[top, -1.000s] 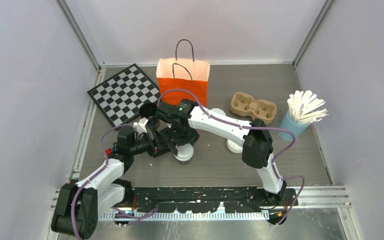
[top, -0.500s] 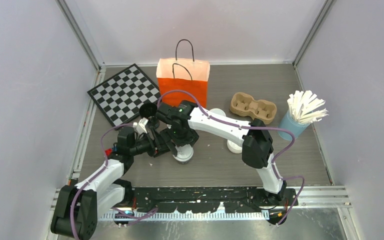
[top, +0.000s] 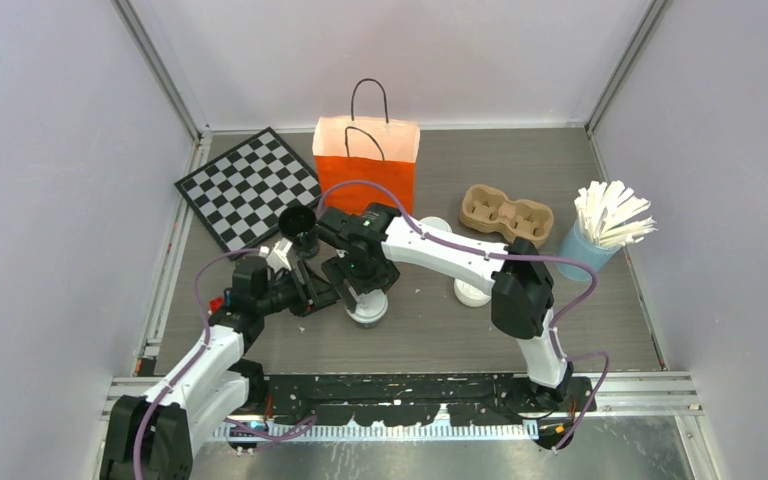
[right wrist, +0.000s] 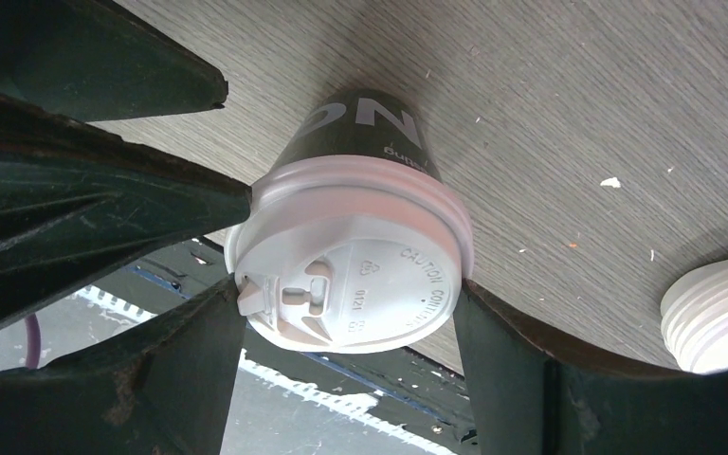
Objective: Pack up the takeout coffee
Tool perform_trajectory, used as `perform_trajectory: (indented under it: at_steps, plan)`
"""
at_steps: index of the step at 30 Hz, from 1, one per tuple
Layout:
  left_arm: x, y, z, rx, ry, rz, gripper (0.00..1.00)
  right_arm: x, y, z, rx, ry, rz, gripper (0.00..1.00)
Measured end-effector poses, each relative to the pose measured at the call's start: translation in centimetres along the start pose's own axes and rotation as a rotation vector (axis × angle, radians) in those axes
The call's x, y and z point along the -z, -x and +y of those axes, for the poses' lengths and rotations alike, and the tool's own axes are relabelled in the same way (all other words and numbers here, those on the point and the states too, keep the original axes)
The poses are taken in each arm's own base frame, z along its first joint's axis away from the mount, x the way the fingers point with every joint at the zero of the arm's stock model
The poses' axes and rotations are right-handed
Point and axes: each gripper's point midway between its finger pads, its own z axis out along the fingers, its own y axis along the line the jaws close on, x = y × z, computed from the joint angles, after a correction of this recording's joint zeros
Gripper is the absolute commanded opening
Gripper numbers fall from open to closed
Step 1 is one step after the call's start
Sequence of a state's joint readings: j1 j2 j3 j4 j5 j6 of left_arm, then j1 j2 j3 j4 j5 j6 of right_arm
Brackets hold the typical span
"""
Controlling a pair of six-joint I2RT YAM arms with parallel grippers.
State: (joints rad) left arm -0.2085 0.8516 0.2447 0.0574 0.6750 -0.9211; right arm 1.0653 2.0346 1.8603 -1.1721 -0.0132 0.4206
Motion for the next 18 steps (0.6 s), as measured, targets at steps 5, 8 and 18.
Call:
perform_trajectory:
  at_steps: [5,8,18]
  plan:
    - [0.04,-0.12,0.38,-0.004,0.019,0.004,0.50,0.11,-0.10,-0.06,0.001,0.005,-0.011,0.86]
    - [0.05,-0.14,0.59,-0.005,0.029,0.004,0.50,0.16,-0.02,-0.02,0.000,0.009,-0.021,0.86]
    - [0.16,-0.21,1.13,-0.005,0.063,0.007,0.49,0.07,0.20,0.01,0.000,0.011,-0.031,0.87]
